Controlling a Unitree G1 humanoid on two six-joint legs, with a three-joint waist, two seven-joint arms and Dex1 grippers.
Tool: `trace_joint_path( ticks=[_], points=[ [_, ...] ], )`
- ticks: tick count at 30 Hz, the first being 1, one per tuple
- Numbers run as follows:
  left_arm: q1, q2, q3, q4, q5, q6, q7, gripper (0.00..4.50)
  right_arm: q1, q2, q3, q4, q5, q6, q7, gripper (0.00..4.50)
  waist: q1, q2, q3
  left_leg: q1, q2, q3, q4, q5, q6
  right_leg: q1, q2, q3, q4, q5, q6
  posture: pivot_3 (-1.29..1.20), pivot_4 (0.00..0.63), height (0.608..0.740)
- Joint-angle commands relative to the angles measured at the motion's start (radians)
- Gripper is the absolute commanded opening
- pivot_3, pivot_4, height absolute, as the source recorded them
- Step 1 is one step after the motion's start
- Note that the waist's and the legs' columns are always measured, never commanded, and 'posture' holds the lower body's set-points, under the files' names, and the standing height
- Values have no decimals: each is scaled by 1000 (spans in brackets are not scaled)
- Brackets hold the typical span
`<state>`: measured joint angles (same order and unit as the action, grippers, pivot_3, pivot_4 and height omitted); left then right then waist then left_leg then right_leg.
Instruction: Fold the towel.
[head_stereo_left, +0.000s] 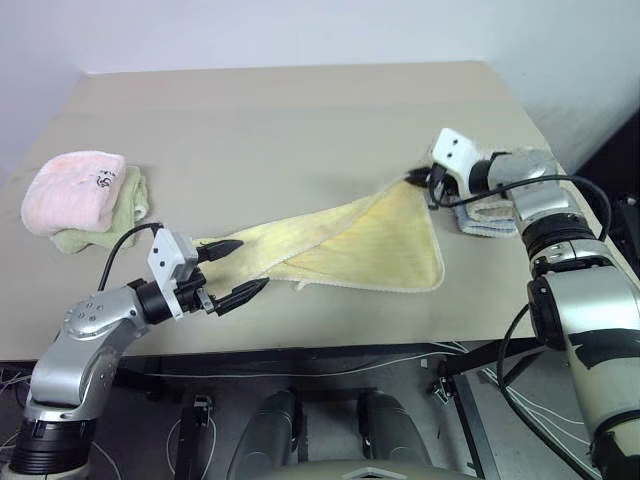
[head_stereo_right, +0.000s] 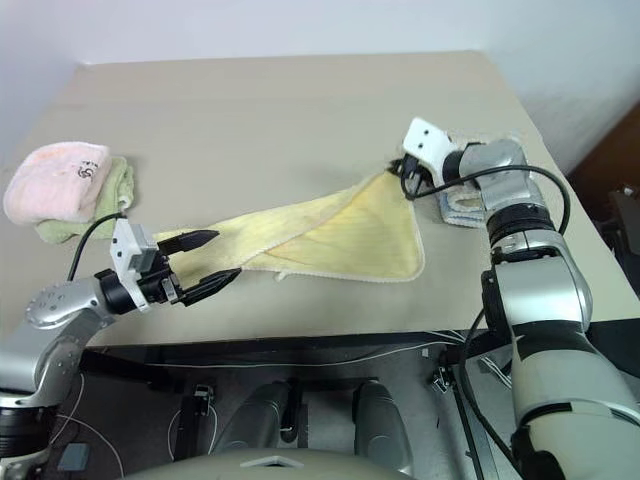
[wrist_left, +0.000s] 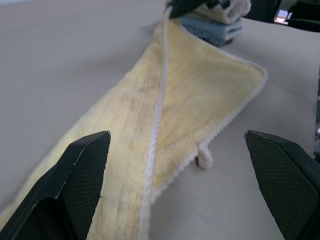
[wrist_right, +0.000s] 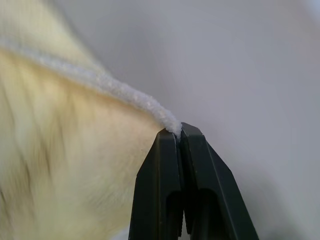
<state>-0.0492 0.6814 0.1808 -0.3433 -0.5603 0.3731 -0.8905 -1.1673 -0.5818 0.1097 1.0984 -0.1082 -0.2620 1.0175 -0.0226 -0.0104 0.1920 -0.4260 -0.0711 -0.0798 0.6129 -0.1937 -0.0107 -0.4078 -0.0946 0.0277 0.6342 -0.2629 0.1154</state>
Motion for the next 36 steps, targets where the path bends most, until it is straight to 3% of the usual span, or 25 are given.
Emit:
trace_joint_path(
  ticks=[1, 7, 10, 17, 24, 36],
  points=[
    [2, 38, 27, -52, 4, 11, 3, 4500, 8, 12, -83, -226, 98, 91, -46, 38, 0, 0, 0, 0, 0, 0, 0, 0, 0, 0, 0, 0, 0, 0, 0, 0, 150, 740],
    [36, 56, 13, -79, 48, 8, 28, 4500, 118, 125, -179, -683, 265, 437, -198, 38, 5, 0, 0, 0, 0, -1, -1, 0, -1, -1, 0, 0, 1, 0, 0, 0, 150, 740],
    [44, 81, -4, -65, 118, -3, 51, 4500, 151, 156, -199, -811, 317, 553, -259, 38, 11, 0, 0, 0, 0, -1, -1, 1, -1, -1, -1, 0, 1, 0, 0, 0, 150, 740],
    [116, 39, 86, -77, 115, -62, 89, 4500, 152, 150, -236, -904, 408, 717, -305, 38, 8, 0, 0, -1, 0, -1, -1, 0, -1, -1, -2, 0, 0, 0, 0, 0, 150, 740],
    [234, 95, 146, 43, 186, -159, 25, 4500, 149, 130, -235, -936, 430, 752, -320, 38, 3, 2, 0, 0, 1, 0, -3, 0, -1, -3, -2, 1, 0, 0, -1, 0, 150, 740],
    [220, 52, 81, 244, 248, -381, -53, 4500, 114, 110, -221, -971, 454, 786, -329, 38, 5, 1, 0, -1, 1, 0, -3, 0, -1, -2, -3, 1, -1, 0, -1, 0, 150, 740]
  ],
)
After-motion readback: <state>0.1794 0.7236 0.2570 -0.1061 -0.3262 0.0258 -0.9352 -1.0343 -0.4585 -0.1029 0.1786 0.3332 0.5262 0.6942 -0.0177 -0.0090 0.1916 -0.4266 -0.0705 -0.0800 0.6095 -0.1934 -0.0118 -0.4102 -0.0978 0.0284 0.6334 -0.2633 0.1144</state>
